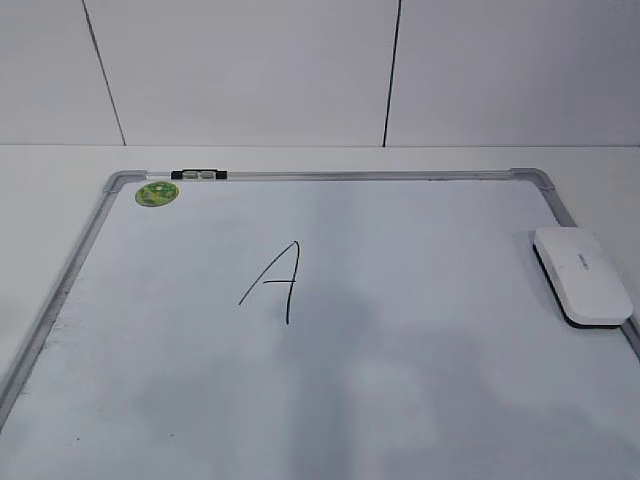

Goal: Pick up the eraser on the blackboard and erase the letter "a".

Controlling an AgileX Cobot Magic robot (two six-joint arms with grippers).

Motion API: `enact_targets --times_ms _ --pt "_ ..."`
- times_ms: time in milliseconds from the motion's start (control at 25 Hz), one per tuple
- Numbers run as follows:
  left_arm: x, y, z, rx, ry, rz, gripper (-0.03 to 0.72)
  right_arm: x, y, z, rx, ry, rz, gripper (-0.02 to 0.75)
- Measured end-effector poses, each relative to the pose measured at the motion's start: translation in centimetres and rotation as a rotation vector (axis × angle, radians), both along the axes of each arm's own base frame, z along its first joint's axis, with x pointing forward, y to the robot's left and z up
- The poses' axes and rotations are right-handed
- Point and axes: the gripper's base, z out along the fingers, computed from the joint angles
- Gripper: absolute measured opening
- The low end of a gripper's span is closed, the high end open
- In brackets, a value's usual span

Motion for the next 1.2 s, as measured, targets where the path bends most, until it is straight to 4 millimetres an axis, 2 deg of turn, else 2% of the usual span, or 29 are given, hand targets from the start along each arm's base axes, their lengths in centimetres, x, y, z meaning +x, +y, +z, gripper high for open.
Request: enact_targets --times_ms 280,440,600,1200 --pt "-0.1 0.1 -1.7 0.012 -0.057 -0.025 0.267 -0.5 -0.3 0.1 -0.03 -0.057 0.001 0.593" --pt "0.1 0.1 -1.7 0.016 -0.081 -0.019 0.267 -0.1 -0.3 0.2 -0.039 -0.109 0.009 0.593" --pt "0.1 0.1 -1.7 0.021 -0.086 -0.018 0.267 0.5 -0.2 -1.1 -0.047 -0.091 0.015 0.593" --pt "0.2 0.2 -1.6 0.026 -0.094 -0.019 0.267 0.6 -0.2 -1.1 -0.049 -0.102 0.018 0.593"
